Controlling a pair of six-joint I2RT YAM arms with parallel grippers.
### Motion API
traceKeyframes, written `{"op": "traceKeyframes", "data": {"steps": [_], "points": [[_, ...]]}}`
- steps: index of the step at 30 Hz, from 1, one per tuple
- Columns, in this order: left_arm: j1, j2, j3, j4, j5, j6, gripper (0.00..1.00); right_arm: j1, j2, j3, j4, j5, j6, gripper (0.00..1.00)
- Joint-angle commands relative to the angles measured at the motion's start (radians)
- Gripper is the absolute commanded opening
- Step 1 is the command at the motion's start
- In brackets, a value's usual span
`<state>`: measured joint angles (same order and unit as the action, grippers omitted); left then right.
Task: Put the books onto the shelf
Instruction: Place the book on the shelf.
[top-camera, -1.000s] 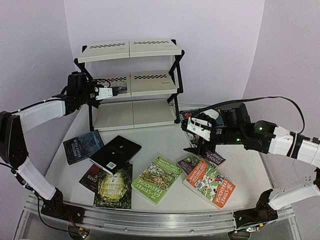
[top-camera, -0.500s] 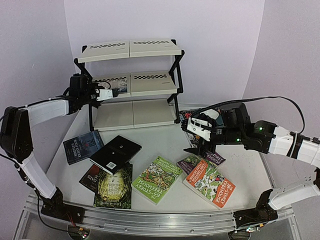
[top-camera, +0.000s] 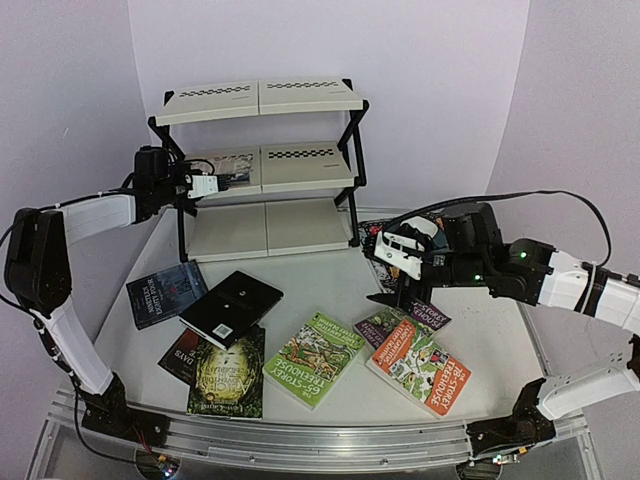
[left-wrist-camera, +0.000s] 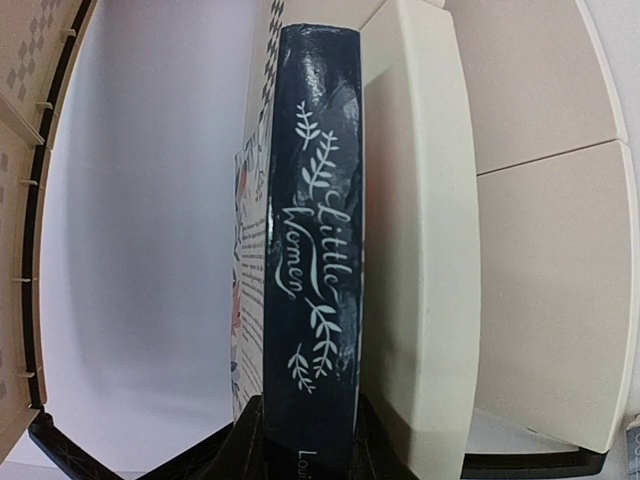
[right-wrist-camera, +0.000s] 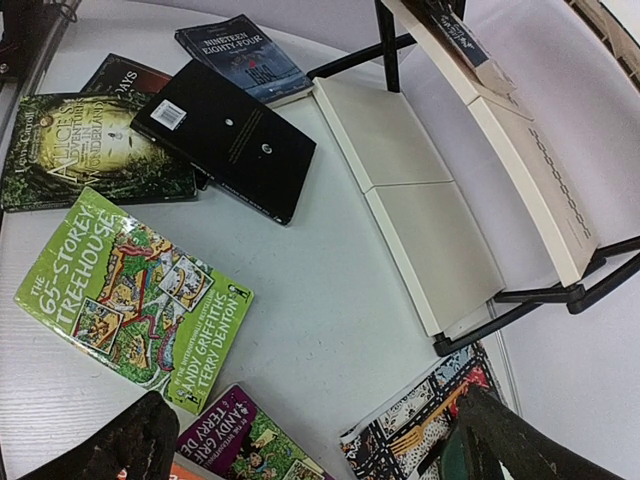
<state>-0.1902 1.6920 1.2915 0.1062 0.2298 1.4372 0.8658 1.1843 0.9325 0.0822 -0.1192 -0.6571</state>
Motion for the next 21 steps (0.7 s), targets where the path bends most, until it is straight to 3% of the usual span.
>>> {"op": "traceKeyframes", "data": {"steps": [1, 5, 6, 10, 14, 21], "points": [[0.009, 0.018, 0.05, 0.007, 0.024, 0.01, 0.13, 0.006, -0.009, 0.049, 0.007, -0.012, 0.018, 0.98], [0.009, -0.004, 0.025, 0.009, 0.033, 0.015, 0.51, 0.007, -0.005, 0.049, 0.007, -0.014, 0.019, 0.98], [0.009, -0.012, 0.015, 0.008, 0.036, 0.016, 0.57, 0.007, -0.002, 0.05, 0.007, -0.014, 0.019, 0.98], [0.01, -0.052, -0.029, 0.008, 0.041, 0.011, 0.63, 0.007, 0.008, 0.055, 0.007, -0.018, 0.017, 0.98], [0.005, -0.102, -0.068, 0.008, 0.043, -0.013, 0.99, 0.007, 0.014, 0.057, 0.007, -0.025, 0.016, 0.98], [-0.013, -0.195, -0.147, 0.009, 0.013, -0.026, 1.0, 0.006, 0.025, 0.061, 0.007, -0.04, 0.016, 0.98]]}}
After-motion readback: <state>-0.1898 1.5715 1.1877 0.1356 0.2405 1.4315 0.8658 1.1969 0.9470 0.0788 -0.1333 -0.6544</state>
